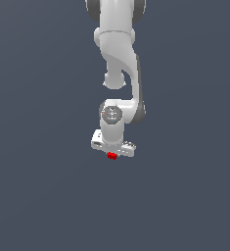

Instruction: Pick up the red cube and move it to a goal position.

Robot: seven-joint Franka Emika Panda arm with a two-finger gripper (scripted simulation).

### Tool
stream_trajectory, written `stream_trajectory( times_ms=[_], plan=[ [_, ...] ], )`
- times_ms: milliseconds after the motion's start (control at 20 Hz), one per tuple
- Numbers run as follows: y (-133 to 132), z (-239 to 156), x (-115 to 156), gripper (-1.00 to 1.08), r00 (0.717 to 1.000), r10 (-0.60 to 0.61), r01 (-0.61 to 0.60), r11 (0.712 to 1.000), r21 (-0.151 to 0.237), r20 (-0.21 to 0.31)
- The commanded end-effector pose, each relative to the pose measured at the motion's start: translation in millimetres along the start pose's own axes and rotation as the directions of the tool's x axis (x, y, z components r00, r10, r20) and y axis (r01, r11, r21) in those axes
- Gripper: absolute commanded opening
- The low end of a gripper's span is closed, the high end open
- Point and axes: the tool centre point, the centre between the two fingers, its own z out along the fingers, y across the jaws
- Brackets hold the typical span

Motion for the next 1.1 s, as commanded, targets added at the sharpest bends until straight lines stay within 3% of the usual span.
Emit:
stream_trajectory(
  times_ms=[0, 550, 1050],
  plan=[
    [0.1, 0.3, 0.2, -1.0, 1.0, 0.0, 0.0, 1.0, 0.0, 0.0],
    [1.8, -10.2, 0.4, -1.0, 1.0, 0.0, 0.0, 1.0, 0.0, 0.0],
    [12.9, -75.7, 2.1, -1.0, 1.0, 0.001, -0.001, 1.0, 0.001, 0.0]
  ],
)
